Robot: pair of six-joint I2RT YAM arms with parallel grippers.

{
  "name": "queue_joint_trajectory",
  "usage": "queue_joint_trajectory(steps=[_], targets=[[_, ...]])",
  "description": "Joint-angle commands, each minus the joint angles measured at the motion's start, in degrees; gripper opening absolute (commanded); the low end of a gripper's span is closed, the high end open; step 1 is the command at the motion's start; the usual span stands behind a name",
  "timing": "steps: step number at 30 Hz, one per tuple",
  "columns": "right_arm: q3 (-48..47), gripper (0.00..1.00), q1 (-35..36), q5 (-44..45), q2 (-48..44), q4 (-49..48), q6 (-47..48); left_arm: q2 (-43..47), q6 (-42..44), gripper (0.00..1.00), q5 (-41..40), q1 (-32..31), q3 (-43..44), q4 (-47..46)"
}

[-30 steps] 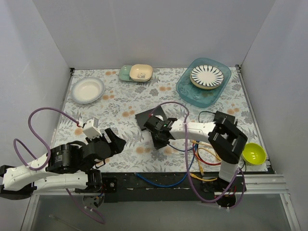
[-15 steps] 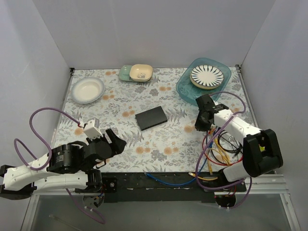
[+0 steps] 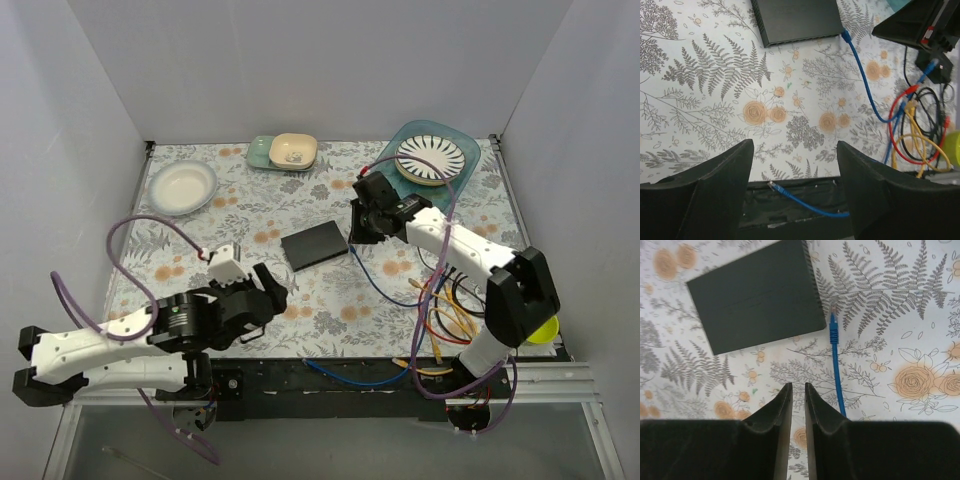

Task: Pull the plug from the switch port

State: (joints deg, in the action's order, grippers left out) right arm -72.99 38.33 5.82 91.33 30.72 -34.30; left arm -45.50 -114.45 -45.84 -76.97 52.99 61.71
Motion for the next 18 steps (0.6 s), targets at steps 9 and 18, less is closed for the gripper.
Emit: queue_joint_trajectory(steps=[9, 18], targets=[[-9.7, 0.15, -8.4, -5.5, 12.7, -6.0, 6.8, -18.4, 2.0, 0.61, 23.3, 34.2, -3.3, -26.9], [4.9, 0.14, 3.1, -13.2, 3.9, -10.7, 8.3, -26.6, -0.2, 0.6, 33.0, 43.2, -6.9, -33.2]])
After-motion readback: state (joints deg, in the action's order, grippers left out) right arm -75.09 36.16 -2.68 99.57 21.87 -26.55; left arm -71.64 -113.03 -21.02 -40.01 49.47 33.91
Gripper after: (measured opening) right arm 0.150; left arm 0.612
